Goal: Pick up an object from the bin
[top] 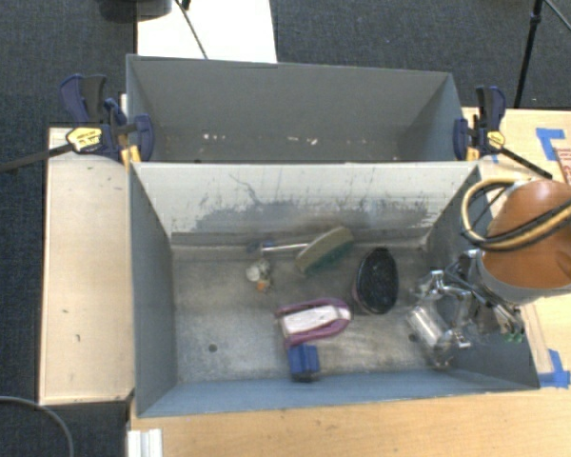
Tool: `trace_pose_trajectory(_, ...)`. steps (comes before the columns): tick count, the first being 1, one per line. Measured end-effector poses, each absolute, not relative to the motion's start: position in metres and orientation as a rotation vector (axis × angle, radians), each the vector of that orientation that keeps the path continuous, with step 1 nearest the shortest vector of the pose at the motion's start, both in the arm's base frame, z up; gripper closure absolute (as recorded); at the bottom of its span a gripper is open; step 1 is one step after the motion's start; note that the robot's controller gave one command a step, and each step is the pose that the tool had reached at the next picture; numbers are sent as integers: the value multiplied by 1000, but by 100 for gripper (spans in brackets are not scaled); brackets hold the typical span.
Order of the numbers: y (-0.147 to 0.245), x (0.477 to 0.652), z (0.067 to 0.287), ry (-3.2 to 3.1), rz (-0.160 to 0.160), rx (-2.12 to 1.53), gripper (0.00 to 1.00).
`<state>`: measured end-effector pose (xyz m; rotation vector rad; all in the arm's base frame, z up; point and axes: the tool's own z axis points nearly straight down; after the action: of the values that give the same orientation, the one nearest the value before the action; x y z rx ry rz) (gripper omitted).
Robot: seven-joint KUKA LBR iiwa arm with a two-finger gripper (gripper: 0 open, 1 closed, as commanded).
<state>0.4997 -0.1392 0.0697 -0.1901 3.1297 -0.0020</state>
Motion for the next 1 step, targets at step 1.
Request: trace_pose_trajectory(1,-149,480,101,3139,0,66,0)
